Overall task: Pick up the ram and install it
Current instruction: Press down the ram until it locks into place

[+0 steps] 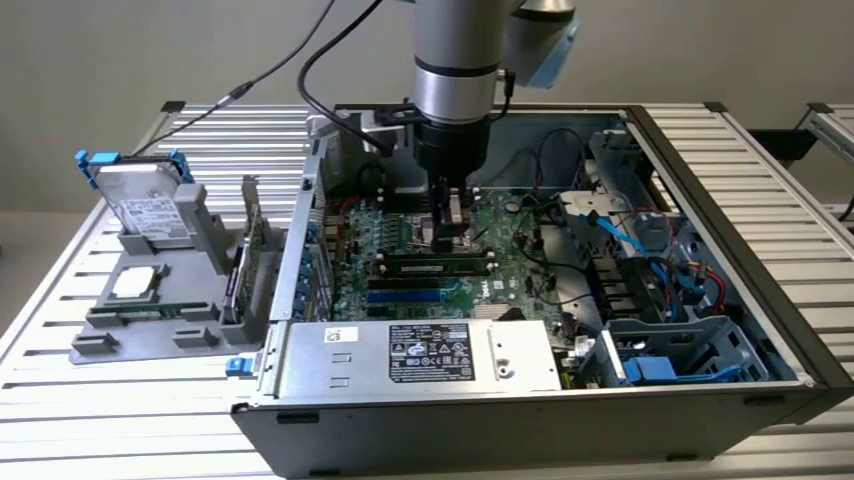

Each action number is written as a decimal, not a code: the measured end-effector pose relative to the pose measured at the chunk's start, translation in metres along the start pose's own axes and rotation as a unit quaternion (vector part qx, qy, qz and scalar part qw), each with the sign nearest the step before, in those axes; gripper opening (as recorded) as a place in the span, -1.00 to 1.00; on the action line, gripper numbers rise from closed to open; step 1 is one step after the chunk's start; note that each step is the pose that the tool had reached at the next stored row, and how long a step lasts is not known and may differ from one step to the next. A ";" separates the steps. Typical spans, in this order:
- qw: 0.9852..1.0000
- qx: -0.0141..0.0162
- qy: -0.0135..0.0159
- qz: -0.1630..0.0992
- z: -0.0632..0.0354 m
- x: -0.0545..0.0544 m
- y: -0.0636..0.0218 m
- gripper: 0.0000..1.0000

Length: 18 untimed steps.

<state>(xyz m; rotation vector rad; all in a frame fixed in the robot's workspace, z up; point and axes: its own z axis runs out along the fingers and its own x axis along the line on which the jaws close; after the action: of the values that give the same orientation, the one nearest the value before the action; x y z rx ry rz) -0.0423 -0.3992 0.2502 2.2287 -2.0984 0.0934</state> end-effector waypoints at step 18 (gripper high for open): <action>1.000 0.000 0.000 0.000 -0.0017 0.002 -0.0035 -0.80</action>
<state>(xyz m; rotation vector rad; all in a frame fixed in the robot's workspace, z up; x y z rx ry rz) -0.0386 -0.4012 0.2521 2.2287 -2.0984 0.0928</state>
